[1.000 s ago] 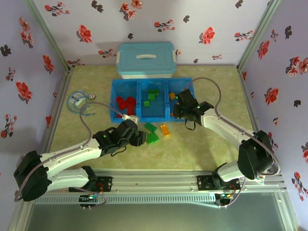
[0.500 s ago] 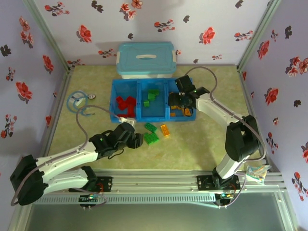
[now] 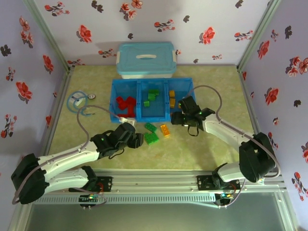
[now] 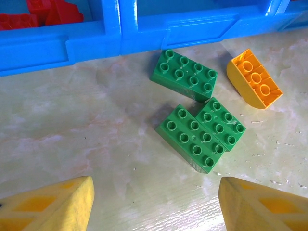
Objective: Sort the legos into containers by color
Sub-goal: Pick up the lego from the center of the table.
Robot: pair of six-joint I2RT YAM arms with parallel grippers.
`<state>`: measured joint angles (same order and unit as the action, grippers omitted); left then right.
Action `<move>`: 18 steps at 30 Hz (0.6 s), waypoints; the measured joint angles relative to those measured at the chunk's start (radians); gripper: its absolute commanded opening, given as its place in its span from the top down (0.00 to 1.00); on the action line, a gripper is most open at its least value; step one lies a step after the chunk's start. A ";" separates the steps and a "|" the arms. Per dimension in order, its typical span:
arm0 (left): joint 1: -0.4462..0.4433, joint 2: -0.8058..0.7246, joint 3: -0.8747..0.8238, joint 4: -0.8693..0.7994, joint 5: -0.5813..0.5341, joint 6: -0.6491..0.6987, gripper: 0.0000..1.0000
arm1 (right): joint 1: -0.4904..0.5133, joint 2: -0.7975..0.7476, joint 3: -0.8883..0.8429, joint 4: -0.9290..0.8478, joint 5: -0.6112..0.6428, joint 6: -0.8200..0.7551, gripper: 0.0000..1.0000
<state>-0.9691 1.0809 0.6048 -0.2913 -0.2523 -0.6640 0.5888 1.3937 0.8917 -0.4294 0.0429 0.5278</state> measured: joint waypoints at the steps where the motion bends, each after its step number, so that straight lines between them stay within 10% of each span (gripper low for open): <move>1: 0.000 0.003 0.000 0.002 0.000 0.000 0.31 | 0.015 0.000 -0.012 0.012 0.000 0.001 0.33; 18: 0.000 0.005 0.000 0.008 0.000 -0.012 0.31 | 0.205 0.257 0.076 0.063 0.037 0.007 0.42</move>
<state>-0.9691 1.0863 0.6048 -0.2836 -0.2520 -0.6762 0.7937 1.6512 0.9676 -0.3660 0.0799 0.5350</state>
